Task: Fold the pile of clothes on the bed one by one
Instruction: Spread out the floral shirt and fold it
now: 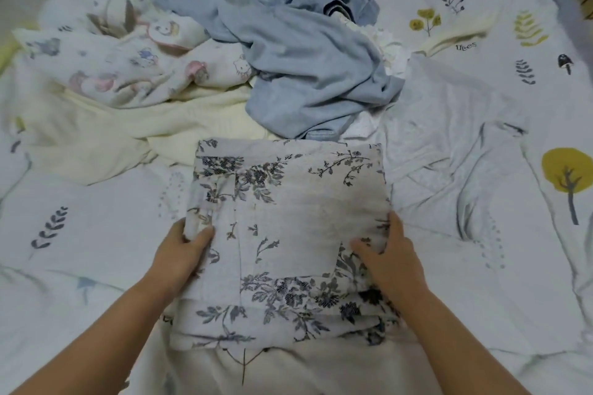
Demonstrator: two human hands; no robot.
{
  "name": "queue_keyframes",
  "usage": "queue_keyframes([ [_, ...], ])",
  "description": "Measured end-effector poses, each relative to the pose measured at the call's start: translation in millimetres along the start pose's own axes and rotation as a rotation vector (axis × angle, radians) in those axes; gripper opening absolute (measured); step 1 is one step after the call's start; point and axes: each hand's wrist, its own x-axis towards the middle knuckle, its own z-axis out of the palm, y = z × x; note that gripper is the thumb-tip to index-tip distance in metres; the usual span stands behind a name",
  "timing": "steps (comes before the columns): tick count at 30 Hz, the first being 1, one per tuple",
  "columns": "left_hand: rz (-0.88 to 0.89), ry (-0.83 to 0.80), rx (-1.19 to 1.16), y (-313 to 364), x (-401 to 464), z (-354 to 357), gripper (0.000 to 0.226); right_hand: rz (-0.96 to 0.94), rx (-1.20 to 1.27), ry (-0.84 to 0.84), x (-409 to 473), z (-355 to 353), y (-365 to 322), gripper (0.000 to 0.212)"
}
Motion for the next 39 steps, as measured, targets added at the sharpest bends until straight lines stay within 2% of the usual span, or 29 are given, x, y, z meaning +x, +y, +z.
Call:
queue_keyframes([
  [3, 0.091, -0.073, -0.033, -3, -3, 0, 0.053, -0.017, 0.080, 0.021, -1, -1, -5, 0.085],
  [9, 0.179, -0.078, -0.068, 5, -10, -13, 0.051, -0.123, 0.082, 0.199, -25, -3, -25, 0.039],
  [12, 0.222, -0.102, -0.086, 13, -21, -26, 0.049, -0.172, 0.092, 0.255, -46, -7, -45, 0.028],
  [17, 0.294, -0.124, -0.096, 29, -35, -62, 0.050, -0.218, 0.125, 0.285, -85, -14, -88, 0.031],
  [22, 0.334, -0.065, -0.097, 34, -43, -113, 0.054, -0.286, 0.160, 0.289, -114, -16, -135, 0.031],
  [31, 0.230, 0.115, -0.250, 22, -60, -195, 0.056, -0.509, 0.070, 0.189, -136, -16, -228, 0.031],
  [39, 0.085, 0.370, -0.414, -25, -83, -246, 0.054, -0.753, -0.077, 0.021, -146, 20, -297, 0.025],
])
